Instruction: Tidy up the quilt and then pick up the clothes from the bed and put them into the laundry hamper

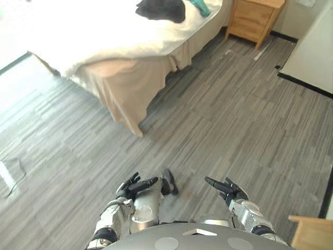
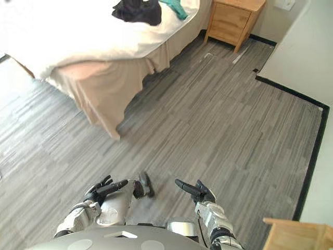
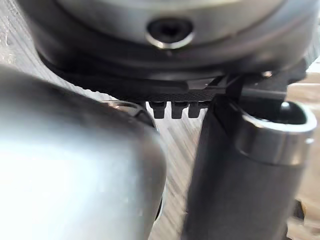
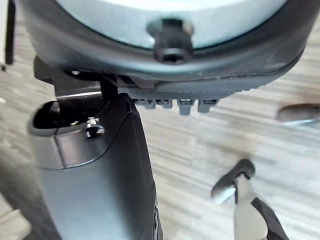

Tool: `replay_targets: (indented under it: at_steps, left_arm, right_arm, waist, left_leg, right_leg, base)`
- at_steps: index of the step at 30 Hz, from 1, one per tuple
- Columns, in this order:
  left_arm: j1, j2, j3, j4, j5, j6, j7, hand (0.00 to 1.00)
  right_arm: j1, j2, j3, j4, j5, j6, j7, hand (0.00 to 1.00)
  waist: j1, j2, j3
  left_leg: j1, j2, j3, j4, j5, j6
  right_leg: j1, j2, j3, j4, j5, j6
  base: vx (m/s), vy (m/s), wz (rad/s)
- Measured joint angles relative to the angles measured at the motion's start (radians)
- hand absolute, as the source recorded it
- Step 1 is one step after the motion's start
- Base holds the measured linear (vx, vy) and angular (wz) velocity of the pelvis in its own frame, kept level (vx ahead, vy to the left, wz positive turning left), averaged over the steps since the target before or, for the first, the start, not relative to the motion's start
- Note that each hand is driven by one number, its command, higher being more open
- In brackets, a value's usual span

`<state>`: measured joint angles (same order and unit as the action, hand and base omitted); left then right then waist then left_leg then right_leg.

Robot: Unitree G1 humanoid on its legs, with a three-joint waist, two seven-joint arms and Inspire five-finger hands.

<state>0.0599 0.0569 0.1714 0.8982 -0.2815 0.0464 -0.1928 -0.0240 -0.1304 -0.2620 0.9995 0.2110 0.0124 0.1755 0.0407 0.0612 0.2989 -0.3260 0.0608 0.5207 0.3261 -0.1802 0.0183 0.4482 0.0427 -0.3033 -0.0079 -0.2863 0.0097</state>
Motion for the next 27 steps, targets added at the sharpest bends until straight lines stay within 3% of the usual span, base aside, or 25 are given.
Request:
replay_targets:
  at_steps: [1, 2, 3, 4, 5, 6, 8, 11, 12, 13, 15, 18, 19, 20, 21, 22, 23, 24, 25, 26, 27]
  left_arm:
    - [0.004, 0.001, 0.0, -0.001, -0.003, 0.002, 0.006, 1.0]
    - [0.012, 0.002, 0.004, 0.01, -0.012, 0.018, 0.023, 1.0]
    - [0.01, 0.015, 0.003, 0.026, -0.017, 0.024, 0.032, 1.0]
    - [0.005, 0.022, 0.004, 0.036, -0.025, 0.026, 0.038, 1.0]
    - [-0.007, 0.039, 0.003, 0.059, -0.022, 0.027, 0.047, 1.0]
    - [-0.015, 0.055, 0.003, 0.085, -0.024, 0.041, 0.067, 1.0]
    - [-0.015, 0.067, -0.021, 0.095, -0.022, 0.062, 0.09, 1.0]
    - [-0.017, 0.059, -0.049, 0.115, -0.027, 0.082, 0.114, 1.0]
    - [-0.027, 0.057, -0.05, 0.116, -0.029, 0.091, 0.126, 1.0]
    - [-0.044, 0.044, -0.043, 0.116, -0.034, 0.09, 0.147, 1.0]
    - [-0.052, 0.018, -0.009, 0.114, -0.052, 0.088, 0.164, 1.0]
    - [-0.016, 0.001, 0.034, 0.109, -0.11, 0.082, 0.178, 1.0]
    - [0.007, 0.003, 0.058, 0.101, -0.146, 0.079, 0.184, 1.0]
    - [0.03, 0.005, 0.09, 0.078, -0.159, 0.075, 0.187, 1.0]
    - [0.052, 0.01, 0.111, 0.06, -0.157, 0.061, 0.184, 1.0]
    - [0.05, -0.001, 0.123, 0.06, -0.158, 0.053, 0.184, 1.0]
    - [0.05, -0.025, 0.154, 0.062, -0.136, 0.018, 0.202, 1.0]
    - [0.059, -0.034, 0.157, 0.079, -0.129, 0.015, 0.207, 1.0]
    - [0.066, -0.036, 0.143, 0.088, -0.124, 0.015, 0.209, 1.0]
    - [0.078, -0.037, 0.103, 0.097, -0.115, 0.012, 0.213, 1.0]
    - [0.091, -0.034, 0.073, 0.105, -0.105, -0.011, 0.214, 1.0]
  right_arm:
    - [0.008, 0.004, 0.0, 0.001, -0.002, 0.001, -0.006, 1.0]
    - [0.016, 0.018, 0.01, 0.013, -0.008, 0.007, -0.016, 1.0]
    - [0.015, 0.027, 0.009, 0.029, -0.011, 0.014, -0.019, 1.0]
    - [0.015, 0.034, 0.009, 0.042, -0.017, 0.021, -0.019, 1.0]
    - [0.009, 0.048, 0.01, 0.066, -0.052, 0.028, -0.012, 1.0]
    - [0.01, 0.06, 0.019, 0.081, -0.084, 0.031, -0.007, 1.0]
    - [0.016, 0.059, 0.029, 0.083, -0.104, 0.015, -0.005, 1.0]
    - [0.034, 0.047, 0.039, 0.081, -0.117, -0.033, -0.006, 1.0]
    - [0.046, 0.051, 0.039, 0.06, -0.116, -0.046, -0.006, 1.0]
    - [0.065, 0.057, 0.039, 0.02, -0.115, -0.055, -0.005, 1.0]
    - [0.076, 0.066, 0.037, 0.0, -0.08, -0.056, -0.003, 1.0]
    - [0.087, 0.068, 0.058, 0.004, -0.086, -0.058, -0.009, 1.0]
    - [0.092, 0.074, 0.069, 0.005, -0.085, -0.054, -0.013, 1.0]
    - [0.095, 0.091, 0.07, 0.005, -0.085, -0.039, -0.016, 1.0]
    - [0.105, 0.103, 0.07, 0.006, -0.084, -0.038, -0.015, 1.0]
    - [0.108, 0.098, 0.067, 0.007, -0.085, -0.039, -0.016, 1.0]
    - [0.115, 0.067, 0.067, 0.003, -0.077, -0.03, -0.015, 1.0]
    - [0.125, 0.045, 0.068, -0.005, -0.041, -0.034, -0.012, 1.0]
    - [0.125, 0.033, 0.069, -0.003, -0.038, -0.035, -0.008, 1.0]
    - [0.121, 0.009, 0.087, 0.008, -0.038, -0.035, 0.005, 1.0]
    - [0.117, 0.006, 0.105, 0.007, -0.033, -0.034, 0.015, 1.0]
  waist:
    - [0.008, -0.009, -0.022]
    - [0.009, -0.031, -0.061]
    - [0.006, -0.043, -0.081]
    - [0.002, -0.055, -0.083]
    - [-0.011, -0.089, -0.083]
    - [-0.022, -0.097, -0.082]
    - [-0.02, -0.086, -0.074]
    - [-0.021, -0.041, -0.068]
    - [-0.022, -0.045, -0.072]
    - [-0.024, -0.046, -0.074]
    - [-0.028, -0.047, -0.076]
    - [-0.01, -0.06, -0.104]
    - [-0.004, -0.073, -0.116]
    - [-0.003, -0.1, -0.132]
    - [0.0, -0.133, -0.153]
    - [0.005, -0.123, -0.157]
    - [0.004, -0.071, -0.154]
    - [-0.011, -0.045, -0.155]
    - [-0.016, -0.031, -0.155]
    - [-0.016, -0.008, -0.159]
    - [-0.012, -0.002, -0.162]
  left_leg:
    - [-0.005, -0.013, 0.003, -0.016, 0.009, 0.018]
    - [0.004, -0.041, -0.022, -0.033, 0.114, 0.166]
    - [0.014, -0.05, -0.026, -0.027, 0.169, 0.211]
    - [0.029, -0.059, -0.027, -0.014, 0.174, 0.218]
    - [0.065, -0.087, -0.053, -0.002, 0.135, 0.206]
    - [0.123, -0.095, -0.08, 0.003, 0.105, 0.205]
    - [0.245, -0.1, -0.165, -0.043, 0.103, 0.206]
    - [0.425, -0.085, -0.293, -0.162, 0.071, 0.122]
    - [0.445, -0.087, -0.336, -0.184, 0.062, 0.107]
    - [0.452, -0.083, -0.419, -0.188, 0.052, 0.09]
    - [0.455, -0.077, -0.522, -0.178, 0.033, 0.059]
    - [0.472, -0.055, -0.609, -0.152, -0.015, -0.009]
    - [0.473, -0.047, -0.606, -0.14, -0.026, -0.027]
    - [0.449, -0.039, -0.531, -0.103, -0.044, -0.057]
    - [0.428, -0.014, -0.387, -0.085, -0.091, -0.074]
    - [0.421, 0.032, -0.32, -0.048, -0.113, -0.068]
    - [0.396, 0.15, -0.191, 0.024, -0.123, -0.091]
    - [0.382, 0.19, -0.126, 0.018, -0.102, -0.124]
    - [0.39, 0.191, -0.111, -0.012, -0.088, -0.146]
    - [0.41, 0.177, -0.11, -0.075, -0.022, -0.144]
    - [0.435, 0.167, -0.11, -0.132, 0.033, -0.149]
  right_leg:
    - [0.01, -0.009, -0.003, 0.01, -0.015, 0.019]
    - [-0.008, -0.039, -0.017, 0.121, -0.056, 0.085]
    - [-0.06, -0.072, -0.038, 0.285, -0.077, 0.12]
    - [-0.108, -0.106, -0.05, 0.432, -0.07, 0.126]
    - [-0.21, -0.182, -0.056, 0.705, -0.049, 0.156]
    - [-0.27, -0.212, -0.069, 0.844, -0.056, 0.144]
    - [-0.31, -0.22, -0.083, 0.833, -0.071, 0.116]
    - [-0.388, -0.215, -0.109, 0.639, -0.079, 0.096]
    - [-0.432, -0.219, -0.082, 0.562, -0.075, 0.098]
    - [-0.502, -0.213, 0.003, 0.434, -0.037, 0.087]
    - [-0.542, -0.202, 0.182, 0.316, 0.046, 0.074]
    - [-0.553, -0.206, 0.267, 0.302, 0.119, 0.091]
    - [-0.552, -0.202, 0.274, 0.303, 0.131, 0.112]
    - [-0.535, -0.211, 0.259, 0.271, 0.19, 0.122]
    - [-0.505, -0.241, 0.192, 0.247, 0.293, 0.106]
    - [-0.479, -0.236, 0.158, 0.231, 0.256, 0.116]
    - [-0.436, -0.199, 0.095, 0.203, 0.253, 0.103]
    - [-0.386, -0.194, 0.037, 0.16, 0.25, 0.097]
    - [-0.363, -0.195, 0.015, 0.146, 0.249, 0.096]
    - [-0.338, -0.199, -0.007, 0.136, 0.246, 0.091]
    - [-0.322, -0.202, -0.023, 0.123, 0.245, 0.092]
  base:
    - [0.72, 0.059, -0.39]
    - [0.94, 0.096, -0.16]
    - [0.96, 0.104, -0.02]
    - [0.79, 0.12, 0.27]
    - [0.75, 0.125, 0.51]
    - [0.74, 0.123, 0.61]
    - [0.63, 0.026, 0.61]
    - [0.5, -0.088, 0.75]
    - [0.59, -0.239, 1.46]
    - [0.41, -0.189, 1.49]
    - [0.39, -0.232, 1.66]
    - [0.4, -0.324, 1.26]
    - [0.36, -0.385, 1.0]
    - [0.36, -0.478, 1.43]
    - [0.24, -0.416, 1.4]
    - [0.19, -0.42, 1.31]
    - [0.17, -0.373, 1.31]
    - [0.16, -0.317, 1.25]
    - [0.14, -0.218, 1.08]
    - [0.12, -0.131, 0.58]
    - [0.11, -0.109, 0.43]
